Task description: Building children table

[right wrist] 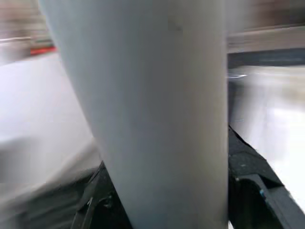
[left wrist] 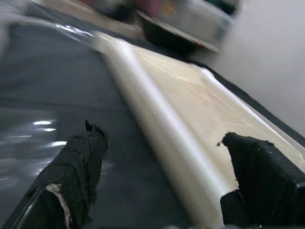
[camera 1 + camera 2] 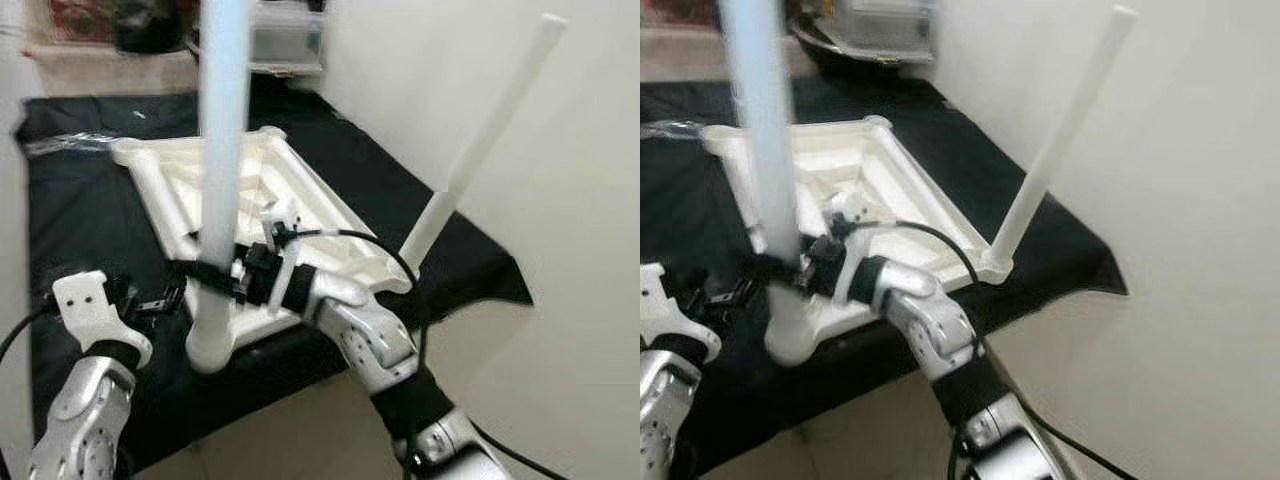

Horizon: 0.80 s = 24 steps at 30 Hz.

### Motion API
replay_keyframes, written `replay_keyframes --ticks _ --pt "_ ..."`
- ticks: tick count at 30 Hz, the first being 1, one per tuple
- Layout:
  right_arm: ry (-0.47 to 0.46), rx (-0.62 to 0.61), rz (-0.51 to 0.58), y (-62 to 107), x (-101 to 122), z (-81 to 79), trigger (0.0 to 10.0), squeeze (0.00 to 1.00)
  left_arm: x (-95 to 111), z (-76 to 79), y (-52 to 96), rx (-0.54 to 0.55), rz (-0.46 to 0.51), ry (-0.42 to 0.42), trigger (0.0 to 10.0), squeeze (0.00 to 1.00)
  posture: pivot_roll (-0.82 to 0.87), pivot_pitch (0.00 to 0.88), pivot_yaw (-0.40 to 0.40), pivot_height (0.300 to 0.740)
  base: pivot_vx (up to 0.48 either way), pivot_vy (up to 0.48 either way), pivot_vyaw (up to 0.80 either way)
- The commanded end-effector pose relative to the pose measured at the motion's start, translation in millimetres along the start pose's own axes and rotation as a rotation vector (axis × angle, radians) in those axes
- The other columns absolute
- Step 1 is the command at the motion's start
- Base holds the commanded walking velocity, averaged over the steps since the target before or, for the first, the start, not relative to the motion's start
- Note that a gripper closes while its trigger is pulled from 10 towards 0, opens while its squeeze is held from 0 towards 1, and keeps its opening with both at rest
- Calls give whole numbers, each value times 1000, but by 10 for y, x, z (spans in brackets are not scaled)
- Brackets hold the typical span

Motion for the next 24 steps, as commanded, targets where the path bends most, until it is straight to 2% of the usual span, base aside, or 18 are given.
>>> replay_keyframes --ticks 1,2,3,4,8,9,10,11,12,13,14,15,16,18,20,22,23,24 --pt "-26 -324 -136 113 -303 431 0 0 -29 24 -5 -12 -9 8 10000 0 225 0 -193 740 0 0 0" --pt "12 -493 -144 232 -312 655 0 0 -29 24 -6 -12 -9 8 10000 0 224 0 -192 740 0 0 0" --pt "12 -493 -144 232 -312 655 0 0 -29 24 -6 -12 -9 8 10000 0 224 0 -192 740 0 0 0" --pt "30 -598 -146 333 -309 786 0 0 -30 22 -6 -13 -9 8 10000 0 219 0 -191 740 0 0 0" --pt "24 -597 -150 362 -309 782 0 0 -30 21 -5 -13 -9 9 10000 0 216 0 -189 740 0 0 0" --pt "42 -535 -135 342 -269 702 10000 0 -31 23 -3 -14 -9 9 10000 0 215 0 -190 740 0 0 0" --pt "31 -428 -108 277 -226 568 10000 0 -32 24 -2 -15 -9 9 10000 0 215 0 -190 740 0 0 0" --pt "31 -428 -108 277 -226 568 10000 0 -32 24 -2 -15 -9 9 10000 0 215 0 -190 740 0 0 0" --pt "-11 -282 -52 205 -145 404 10000 1000 -34 27 -2 -16 -8 10 10000 0 219 0 -191 740 0 0 0" --pt "-38 -189 -10 168 -83 302 10000 1000 -35 30 -3 -16 -8 10 10000 0 219 0 -191 740 0 0 0" --pt "-63 -40 15 112 -16 149 10000 1000 -36 30 -2 -16 -8 10 10000 0 220 0 -189 740 0 0 0" --pt "-73 52 24 84 23 54 10000 0 -36 30 -1 -16 -8 9 10000 0 220 0 -189 740 0 0 0" --pt "-57 133 40 55 77 -23 10000 0 -36 29 1 -15 -8 9 10000 0 219 0 -187 740 0 0 0" --pt "-43 180 50 40 112 -67 10000 0 -36 28 2 -15 -8 9 10000 0 220 0 -186 740 0 0 0" --pt "-13 342 68 51 184 -186 10000 0 -38 29 4 -16 -9 9 10000 0 229 0 -187 740 0 0 0" --pt "-13 342 68 51 184 -186 10000 0 -38 29 4 -16 -9 9 10000 0 229 0 -187 740 0 0 0" --pt "-9 461 47 82 173 -280 10000 0 -37 28 7 -18 -10 8 10000 0 229 0 -181 740 0 0 0" --pt "-9 461 47 82 173 -280 10000 0 -37 28 7 -18 -10 8 10000 0 229 0 -181 740 0 0 0"
Point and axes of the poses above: a point about 5 cm out from each wrist's last joint towards the gripper, its own y axis pointing back from the gripper into the wrist, its own x axis along the axis of the wrist's last joint, z = x × y, the point moved 2 cm from there along -y, pointing out of the wrist towards the gripper, and after that the axes turned 1 degree about -y, right-handed, at the moved point
